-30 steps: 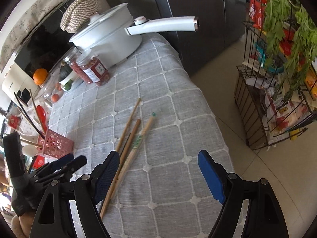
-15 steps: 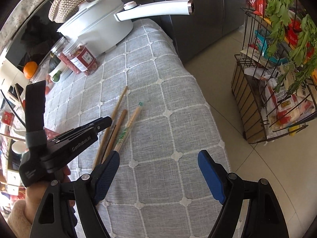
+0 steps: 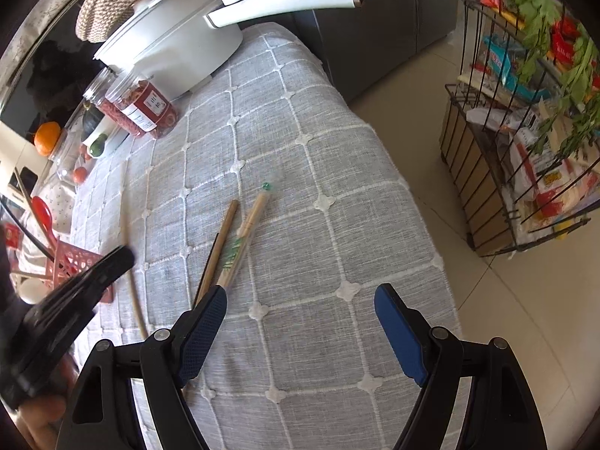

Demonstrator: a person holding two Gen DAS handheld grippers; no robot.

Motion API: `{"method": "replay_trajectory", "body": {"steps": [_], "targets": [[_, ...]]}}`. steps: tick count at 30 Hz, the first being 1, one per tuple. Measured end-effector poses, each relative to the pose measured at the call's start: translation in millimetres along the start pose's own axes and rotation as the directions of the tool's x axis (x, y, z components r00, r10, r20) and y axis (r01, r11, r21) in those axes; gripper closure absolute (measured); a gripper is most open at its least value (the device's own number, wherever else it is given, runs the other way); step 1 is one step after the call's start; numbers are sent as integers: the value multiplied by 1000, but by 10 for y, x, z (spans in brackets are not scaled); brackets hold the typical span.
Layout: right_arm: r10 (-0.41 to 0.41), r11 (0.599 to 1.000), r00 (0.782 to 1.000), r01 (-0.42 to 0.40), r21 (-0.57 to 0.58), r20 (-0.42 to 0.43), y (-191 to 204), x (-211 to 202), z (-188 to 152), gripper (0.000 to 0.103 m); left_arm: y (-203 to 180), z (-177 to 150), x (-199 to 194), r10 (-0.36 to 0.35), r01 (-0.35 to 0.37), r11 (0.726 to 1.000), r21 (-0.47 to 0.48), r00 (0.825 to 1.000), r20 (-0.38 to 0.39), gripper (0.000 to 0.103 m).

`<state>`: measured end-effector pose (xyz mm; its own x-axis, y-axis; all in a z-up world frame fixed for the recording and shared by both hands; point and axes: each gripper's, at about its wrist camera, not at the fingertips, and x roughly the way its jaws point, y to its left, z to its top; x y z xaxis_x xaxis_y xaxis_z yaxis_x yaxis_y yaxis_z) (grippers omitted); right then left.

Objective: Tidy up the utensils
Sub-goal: 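Close the left tool on a wooden chopstick and lift it, then carry the chopstick to the basket with the left tool while the right tool grasps another wooden chopstick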

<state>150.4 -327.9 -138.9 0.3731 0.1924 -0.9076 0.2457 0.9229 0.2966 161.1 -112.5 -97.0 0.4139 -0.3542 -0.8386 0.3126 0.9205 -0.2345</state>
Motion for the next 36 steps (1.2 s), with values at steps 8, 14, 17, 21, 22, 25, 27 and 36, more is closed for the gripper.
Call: {"method": "replay_trajectory", "body": {"steps": [8,14,17,21,22,25,27,36], "targets": [[-33,998,999,35,47,-31,117,259,50,28,189,-304,-739,15,-17,1000,12,995,101,96],[-34,997,997,38,68,-63,201,403,33,44,569,-505,-1053,12,2,996,-90,989,149,96],[-40,997,997,44,58,-62,262,433,5,54,664,-558,-1126,34,-19,995,-94,986,165,96],[-29,998,998,32,50,-63,356,477,6,65,717,-659,-1214,47,-36,997,-67,984,170,96],[-27,998,998,30,49,-62,388,494,9,66,738,-672,-1225,46,-35,997,-64,985,169,96],[-33,998,998,35,46,-59,478,536,12,69,831,-681,-1250,33,-21,997,-74,986,165,96],[-62,997,997,64,31,-49,561,559,14,69,889,-688,-1272,31,-18,996,-84,986,165,96],[-313,945,950,311,-99,-5,982,680,-36,81,969,-698,-1329,46,-33,996,-78,983,175,96]]}}
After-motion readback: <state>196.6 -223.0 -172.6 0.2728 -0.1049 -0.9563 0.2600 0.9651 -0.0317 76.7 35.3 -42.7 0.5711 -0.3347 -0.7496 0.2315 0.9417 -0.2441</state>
